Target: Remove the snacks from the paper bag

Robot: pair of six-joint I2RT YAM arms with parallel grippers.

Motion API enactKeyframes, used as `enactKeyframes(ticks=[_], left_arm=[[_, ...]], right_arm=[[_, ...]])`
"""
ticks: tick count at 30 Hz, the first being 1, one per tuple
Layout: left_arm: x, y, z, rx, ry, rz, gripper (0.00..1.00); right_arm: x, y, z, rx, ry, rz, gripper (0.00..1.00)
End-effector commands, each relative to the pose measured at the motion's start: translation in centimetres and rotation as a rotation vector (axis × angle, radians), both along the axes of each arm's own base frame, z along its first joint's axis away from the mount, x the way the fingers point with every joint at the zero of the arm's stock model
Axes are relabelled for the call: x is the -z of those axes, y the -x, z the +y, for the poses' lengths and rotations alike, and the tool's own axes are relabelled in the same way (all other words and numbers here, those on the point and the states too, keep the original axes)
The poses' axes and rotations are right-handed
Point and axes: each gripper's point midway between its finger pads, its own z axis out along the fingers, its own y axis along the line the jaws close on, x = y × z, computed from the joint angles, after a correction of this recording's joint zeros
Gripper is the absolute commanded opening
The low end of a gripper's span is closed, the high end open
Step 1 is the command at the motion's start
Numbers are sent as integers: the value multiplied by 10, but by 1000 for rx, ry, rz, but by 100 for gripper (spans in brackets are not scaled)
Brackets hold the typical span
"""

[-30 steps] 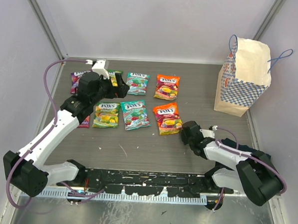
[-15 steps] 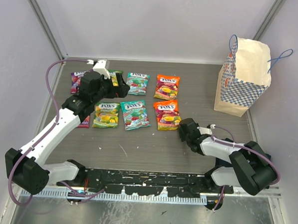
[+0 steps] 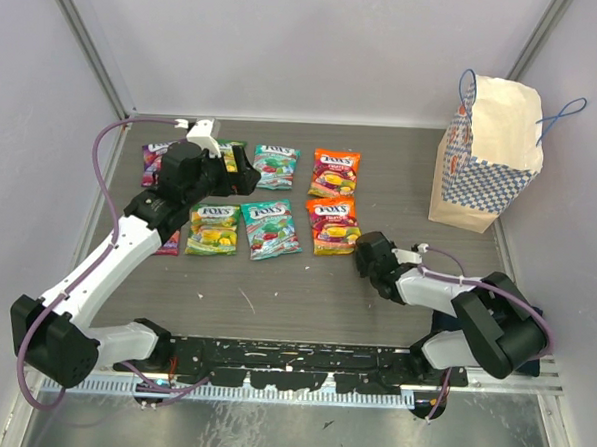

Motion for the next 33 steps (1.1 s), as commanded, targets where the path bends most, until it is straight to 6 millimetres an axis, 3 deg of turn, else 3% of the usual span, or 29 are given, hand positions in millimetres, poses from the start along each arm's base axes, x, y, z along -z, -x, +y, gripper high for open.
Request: enactKeyframes(ticks=[1,12,21,28,30,33], left_arm=[[-34,-5,-3,12,39,-82,98],[-39,-1,-2,15,45,-91,98],[-41,4,-3,26,59,-93,98],[-41,7,-5,41,67,-86,98],[-37,5,-7,47,61,-69,98],[-21,-1,-5,21,24,-9,98]], right_arm=[[-24,-18,8,26,-34,-87,1],[-32,10,27,-36,-22,-92,1],[-39,21,6,7,10,-124,1],[-34,23,8,-10,19,-105,1],[-33,24,10,-23,25,-100,10],[-36,23,8,-26,38,-110,35]])
